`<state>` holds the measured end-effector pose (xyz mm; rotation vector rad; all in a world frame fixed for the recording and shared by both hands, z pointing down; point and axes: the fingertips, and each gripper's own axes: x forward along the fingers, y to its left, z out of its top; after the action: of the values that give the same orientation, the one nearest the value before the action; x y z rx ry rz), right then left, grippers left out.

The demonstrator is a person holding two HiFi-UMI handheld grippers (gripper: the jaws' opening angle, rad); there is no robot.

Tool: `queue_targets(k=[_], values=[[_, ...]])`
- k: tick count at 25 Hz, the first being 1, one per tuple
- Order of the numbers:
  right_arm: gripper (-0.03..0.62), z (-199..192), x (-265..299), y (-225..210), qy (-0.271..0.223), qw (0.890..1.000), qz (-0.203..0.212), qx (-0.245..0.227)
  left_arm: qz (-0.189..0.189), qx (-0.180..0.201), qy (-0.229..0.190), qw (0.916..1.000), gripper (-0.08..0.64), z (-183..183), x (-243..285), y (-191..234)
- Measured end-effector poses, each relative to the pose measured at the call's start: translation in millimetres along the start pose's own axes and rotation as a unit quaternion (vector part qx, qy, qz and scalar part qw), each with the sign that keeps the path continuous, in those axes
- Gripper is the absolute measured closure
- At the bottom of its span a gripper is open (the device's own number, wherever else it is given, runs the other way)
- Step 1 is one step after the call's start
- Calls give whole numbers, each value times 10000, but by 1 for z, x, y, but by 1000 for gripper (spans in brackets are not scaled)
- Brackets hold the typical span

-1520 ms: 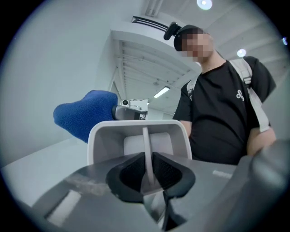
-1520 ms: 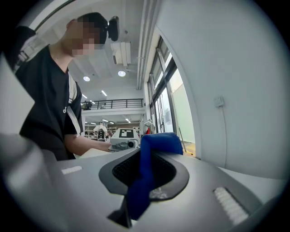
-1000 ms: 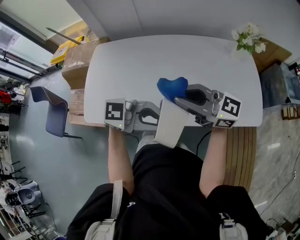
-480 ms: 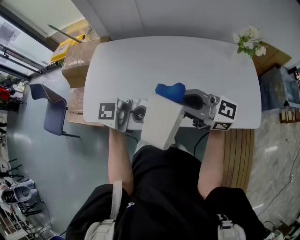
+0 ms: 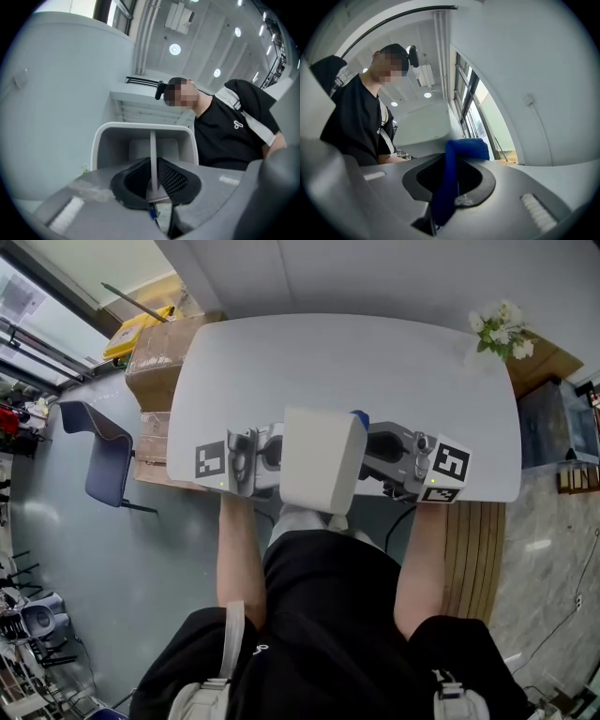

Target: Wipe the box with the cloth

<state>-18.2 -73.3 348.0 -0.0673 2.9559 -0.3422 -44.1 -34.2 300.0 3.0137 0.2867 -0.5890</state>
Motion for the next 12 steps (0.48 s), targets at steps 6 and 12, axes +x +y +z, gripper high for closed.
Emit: queue_targets(k=[6, 12], values=[[537, 2, 6, 6, 3, 9998, 169, -48, 608, 155, -162, 9979, 512, 13, -2, 23], [537, 6, 9, 8, -28, 9996, 251, -78, 1342, 307, -208, 9903, 512, 12, -18, 46]])
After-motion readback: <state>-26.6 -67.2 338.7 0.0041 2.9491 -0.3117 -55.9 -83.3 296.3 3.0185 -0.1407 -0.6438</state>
